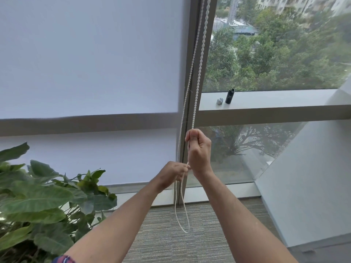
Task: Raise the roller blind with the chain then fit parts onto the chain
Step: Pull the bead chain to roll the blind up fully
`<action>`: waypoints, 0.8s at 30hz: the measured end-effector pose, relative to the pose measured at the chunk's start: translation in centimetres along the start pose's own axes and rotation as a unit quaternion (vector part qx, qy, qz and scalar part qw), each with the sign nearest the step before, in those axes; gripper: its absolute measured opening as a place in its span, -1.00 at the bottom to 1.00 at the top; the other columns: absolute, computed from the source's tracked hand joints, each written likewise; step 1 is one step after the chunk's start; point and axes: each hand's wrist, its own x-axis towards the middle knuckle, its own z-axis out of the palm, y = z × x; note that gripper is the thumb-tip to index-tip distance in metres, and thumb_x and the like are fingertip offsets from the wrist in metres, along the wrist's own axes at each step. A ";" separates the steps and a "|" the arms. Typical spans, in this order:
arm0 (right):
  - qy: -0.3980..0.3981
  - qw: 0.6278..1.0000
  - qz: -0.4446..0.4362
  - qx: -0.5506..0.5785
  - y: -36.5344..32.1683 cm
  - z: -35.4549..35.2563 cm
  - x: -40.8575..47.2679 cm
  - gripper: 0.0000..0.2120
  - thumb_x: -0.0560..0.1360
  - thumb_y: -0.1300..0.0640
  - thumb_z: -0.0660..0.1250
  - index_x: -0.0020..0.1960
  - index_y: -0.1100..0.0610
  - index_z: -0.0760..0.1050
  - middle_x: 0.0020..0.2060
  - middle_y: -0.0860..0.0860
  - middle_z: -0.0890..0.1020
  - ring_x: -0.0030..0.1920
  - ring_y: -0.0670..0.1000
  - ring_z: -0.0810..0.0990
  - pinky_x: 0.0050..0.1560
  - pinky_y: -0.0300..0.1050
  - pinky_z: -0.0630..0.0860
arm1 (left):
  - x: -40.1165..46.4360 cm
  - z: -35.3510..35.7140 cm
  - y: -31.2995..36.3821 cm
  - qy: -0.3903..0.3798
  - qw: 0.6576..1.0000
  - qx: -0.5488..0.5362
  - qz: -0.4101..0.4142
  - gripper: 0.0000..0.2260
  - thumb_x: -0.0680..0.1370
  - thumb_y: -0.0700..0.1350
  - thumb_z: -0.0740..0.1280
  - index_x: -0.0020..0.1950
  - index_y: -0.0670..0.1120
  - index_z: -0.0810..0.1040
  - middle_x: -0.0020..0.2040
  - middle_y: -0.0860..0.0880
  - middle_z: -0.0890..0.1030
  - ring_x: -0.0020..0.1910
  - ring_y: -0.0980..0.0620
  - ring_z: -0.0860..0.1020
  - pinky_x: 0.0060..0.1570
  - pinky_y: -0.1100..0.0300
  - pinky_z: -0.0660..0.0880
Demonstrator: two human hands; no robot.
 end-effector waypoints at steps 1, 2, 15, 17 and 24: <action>-0.001 1.000 0.007 -0.010 0.6 -0.1 -0.4 -0.67 0.62 0.17 0.13 -0.31 0.03 0.40 -0.52 -0.17 0.37 -0.48 -0.15 0.27 -0.43 -0.26 0.22 | 0.1 -0.6 0.1 -0.003 1.000 0.011 -0.018 -0.76 0.41 -0.12 0.23 -0.10 -0.11 0.68 -0.02 -0.16 0.64 -0.01 -0.08 0.54 0.05 0.02 0.47; -0.001 1.000 0.011 -0.021 1.2 -0.2 -0.8 -0.67 0.61 0.19 0.13 -0.31 0.02 0.40 -0.50 -0.18 0.41 -0.46 -0.18 0.30 -0.39 -0.29 0.25 | 0.2 -1.1 0.3 0.007 0.999 0.017 -0.029 -0.66 0.40 -0.13 0.21 0.05 -0.14 0.68 0.11 -0.17 0.64 0.09 -0.09 0.55 0.14 0.01 0.48; -0.043 0.987 0.126 -0.095 8.4 -1.5 -6.1 -0.61 0.63 0.29 0.13 -0.34 0.03 0.35 -0.49 -0.21 0.40 -0.41 -0.18 0.30 -0.33 -0.27 0.26 | -1.2 -0.8 13.5 0.016 0.939 -0.213 0.271 -0.59 0.67 0.10 0.07 0.17 -0.12 0.61 -0.16 -0.07 0.61 -0.21 -0.05 0.57 -0.22 0.13 0.46; -0.041 0.985 0.140 -0.096 8.8 -1.7 -6.6 -0.59 0.64 0.31 0.13 -0.35 0.02 0.34 -0.50 -0.23 0.40 -0.41 -0.20 0.31 -0.32 -0.29 0.27 | -1.1 0.0 13.7 0.035 0.937 -0.212 0.276 -0.64 0.68 0.05 0.09 0.03 -0.10 0.62 -0.32 0.01 0.48 -0.35 0.04 0.40 -0.32 0.18 0.29; -0.134 0.973 0.179 -0.057 8.7 -1.7 -6.9 -0.65 0.67 0.20 0.13 -0.27 0.07 0.46 -0.50 -0.18 0.39 -0.43 -0.17 0.30 -0.35 -0.24 0.26 | -0.5 1.7 12.9 0.189 0.922 -0.170 0.294 -0.65 0.67 -0.04 0.13 -0.31 -0.02 0.43 -0.49 -0.02 0.25 -0.54 0.09 0.18 -0.56 0.20 0.11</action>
